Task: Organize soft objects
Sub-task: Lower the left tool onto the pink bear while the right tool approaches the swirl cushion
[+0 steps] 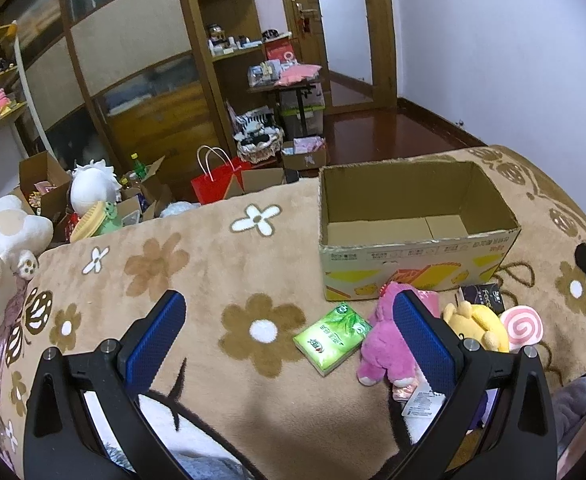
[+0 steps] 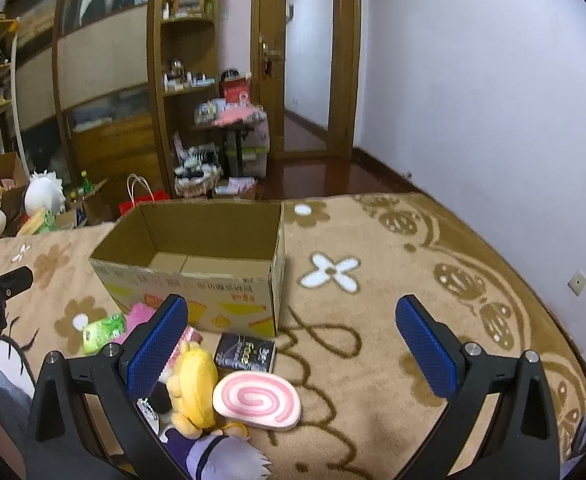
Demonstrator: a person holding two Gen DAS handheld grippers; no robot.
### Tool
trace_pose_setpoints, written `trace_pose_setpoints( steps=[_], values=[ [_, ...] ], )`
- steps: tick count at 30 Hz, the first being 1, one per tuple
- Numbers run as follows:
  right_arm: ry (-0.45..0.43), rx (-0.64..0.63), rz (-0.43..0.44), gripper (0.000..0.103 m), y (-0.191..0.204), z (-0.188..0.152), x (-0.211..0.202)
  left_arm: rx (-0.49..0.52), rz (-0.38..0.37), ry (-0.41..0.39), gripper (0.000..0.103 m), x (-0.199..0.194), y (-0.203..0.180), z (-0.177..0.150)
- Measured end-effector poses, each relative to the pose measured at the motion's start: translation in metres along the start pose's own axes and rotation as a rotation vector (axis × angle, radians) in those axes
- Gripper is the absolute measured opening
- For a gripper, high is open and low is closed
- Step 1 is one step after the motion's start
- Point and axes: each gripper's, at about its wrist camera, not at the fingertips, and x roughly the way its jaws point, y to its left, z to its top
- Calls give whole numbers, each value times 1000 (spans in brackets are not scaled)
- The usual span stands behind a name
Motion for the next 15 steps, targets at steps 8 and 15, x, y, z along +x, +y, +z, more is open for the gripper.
trace_pose_setpoints(
  steps=[8,15],
  values=[
    [125,24,31,103,-5,-5,32,42,-29,41,102,15,-18,5],
    [174,-5,46,103,3,-8,46,72,-59,99,102,37,-37,5]
  ],
)
